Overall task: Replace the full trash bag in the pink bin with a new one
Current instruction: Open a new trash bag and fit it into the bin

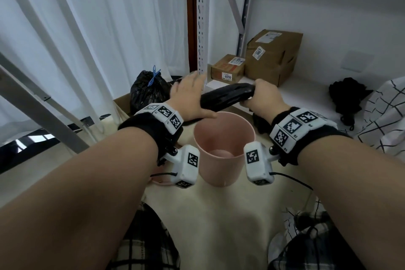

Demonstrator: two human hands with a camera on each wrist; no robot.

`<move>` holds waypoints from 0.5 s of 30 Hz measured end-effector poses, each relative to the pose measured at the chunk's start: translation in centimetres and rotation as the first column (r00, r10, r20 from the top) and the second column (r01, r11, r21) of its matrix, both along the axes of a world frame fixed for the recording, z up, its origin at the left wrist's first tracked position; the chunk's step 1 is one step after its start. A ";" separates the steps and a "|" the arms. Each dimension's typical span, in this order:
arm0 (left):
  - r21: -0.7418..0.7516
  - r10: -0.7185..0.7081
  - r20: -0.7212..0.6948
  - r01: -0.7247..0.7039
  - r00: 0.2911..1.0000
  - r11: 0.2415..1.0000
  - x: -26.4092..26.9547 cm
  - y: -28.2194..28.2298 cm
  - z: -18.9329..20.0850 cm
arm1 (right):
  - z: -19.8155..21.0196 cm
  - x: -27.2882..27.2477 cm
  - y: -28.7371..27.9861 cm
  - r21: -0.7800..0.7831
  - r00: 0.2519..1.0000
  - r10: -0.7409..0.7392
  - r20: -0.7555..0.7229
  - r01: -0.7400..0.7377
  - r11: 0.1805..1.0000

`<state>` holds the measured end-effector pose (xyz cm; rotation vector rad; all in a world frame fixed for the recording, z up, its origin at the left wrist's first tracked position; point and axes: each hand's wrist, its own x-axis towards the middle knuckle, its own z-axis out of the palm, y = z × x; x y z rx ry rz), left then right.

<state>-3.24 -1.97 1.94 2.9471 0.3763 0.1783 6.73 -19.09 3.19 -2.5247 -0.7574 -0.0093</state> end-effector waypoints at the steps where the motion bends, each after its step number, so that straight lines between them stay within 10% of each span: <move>1: -0.013 -0.091 0.045 0.092 0.995 0.996 0.5 -0.4 0.3 | 0.3 -0.3 0.5 -0.051 0.998 0.069 0.011 -0.068 0.996; 10: 0.111 0.034 -0.098 -0.023 0.995 0.994 0.1 -0.2 1.0 | 0.4 -0.4 0.1 -0.063 0.976 0.180 -0.124 -0.189 0.980; 15: 0.099 0.155 -0.091 -0.146 0.984 0.984 0.2 0.5 0.4 | 0.0 -0.2 -1.0 0.376 0.900 0.253 -0.356 -0.110 0.920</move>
